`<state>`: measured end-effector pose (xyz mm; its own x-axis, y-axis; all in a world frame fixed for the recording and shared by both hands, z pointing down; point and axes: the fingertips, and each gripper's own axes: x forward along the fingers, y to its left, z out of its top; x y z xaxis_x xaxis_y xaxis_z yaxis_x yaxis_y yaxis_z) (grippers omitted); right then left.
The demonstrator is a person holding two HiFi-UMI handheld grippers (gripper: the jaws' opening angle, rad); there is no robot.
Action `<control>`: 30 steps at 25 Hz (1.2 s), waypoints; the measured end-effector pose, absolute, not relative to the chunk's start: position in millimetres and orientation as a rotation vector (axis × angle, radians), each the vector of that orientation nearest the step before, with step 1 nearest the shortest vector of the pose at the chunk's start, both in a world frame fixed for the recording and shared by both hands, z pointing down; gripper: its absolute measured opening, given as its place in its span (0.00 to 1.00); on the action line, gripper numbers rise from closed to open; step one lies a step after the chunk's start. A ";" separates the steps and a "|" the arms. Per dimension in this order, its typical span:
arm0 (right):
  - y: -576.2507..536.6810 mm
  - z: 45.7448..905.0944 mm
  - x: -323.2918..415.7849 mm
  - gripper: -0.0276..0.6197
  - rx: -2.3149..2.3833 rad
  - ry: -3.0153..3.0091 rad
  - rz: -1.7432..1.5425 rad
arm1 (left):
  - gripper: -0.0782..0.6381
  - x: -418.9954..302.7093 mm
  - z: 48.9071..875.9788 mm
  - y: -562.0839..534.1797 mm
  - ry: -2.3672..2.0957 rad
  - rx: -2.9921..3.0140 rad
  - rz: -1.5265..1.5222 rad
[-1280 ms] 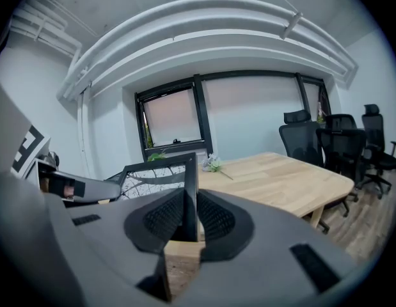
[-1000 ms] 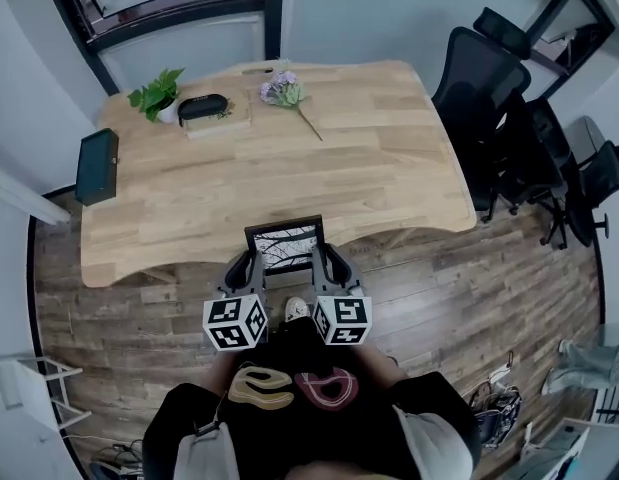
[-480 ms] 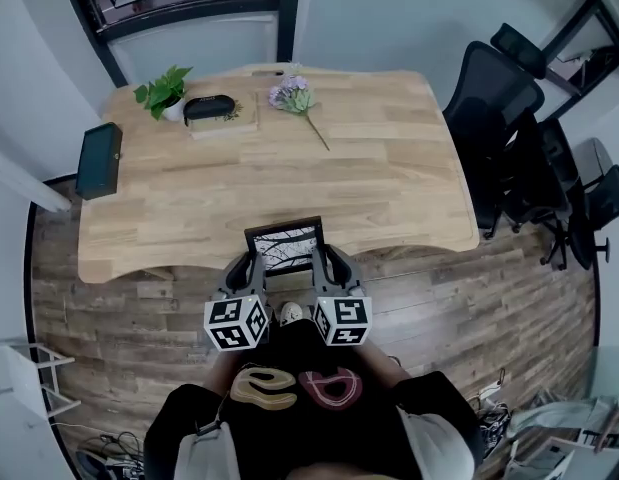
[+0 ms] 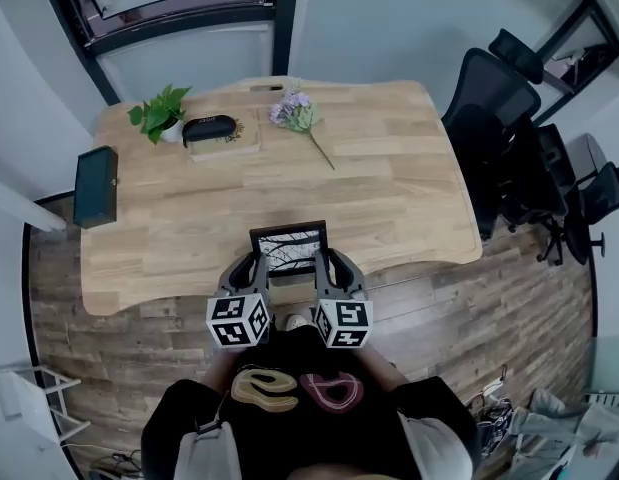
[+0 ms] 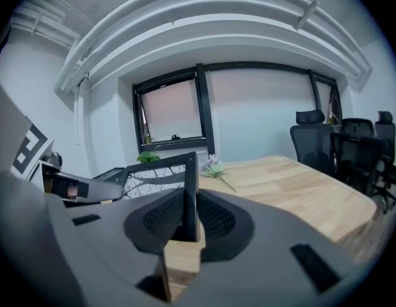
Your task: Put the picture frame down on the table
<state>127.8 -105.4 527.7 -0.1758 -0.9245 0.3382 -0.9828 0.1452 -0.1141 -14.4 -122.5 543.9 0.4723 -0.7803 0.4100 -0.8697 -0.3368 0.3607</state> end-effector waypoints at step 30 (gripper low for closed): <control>-211.6 535.2 81.1 0.16 1.976 -2.048 0.511 | 0.22 -57.4 552.2 -244.0 -1.260 2.218 0.297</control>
<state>81.1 -211.6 535.2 -0.0494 -0.9091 0.4136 -0.9968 0.0191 -0.0771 -57.4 -244.0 552.2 0.5325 -0.7169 0.4500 -0.8424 -0.3970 0.3644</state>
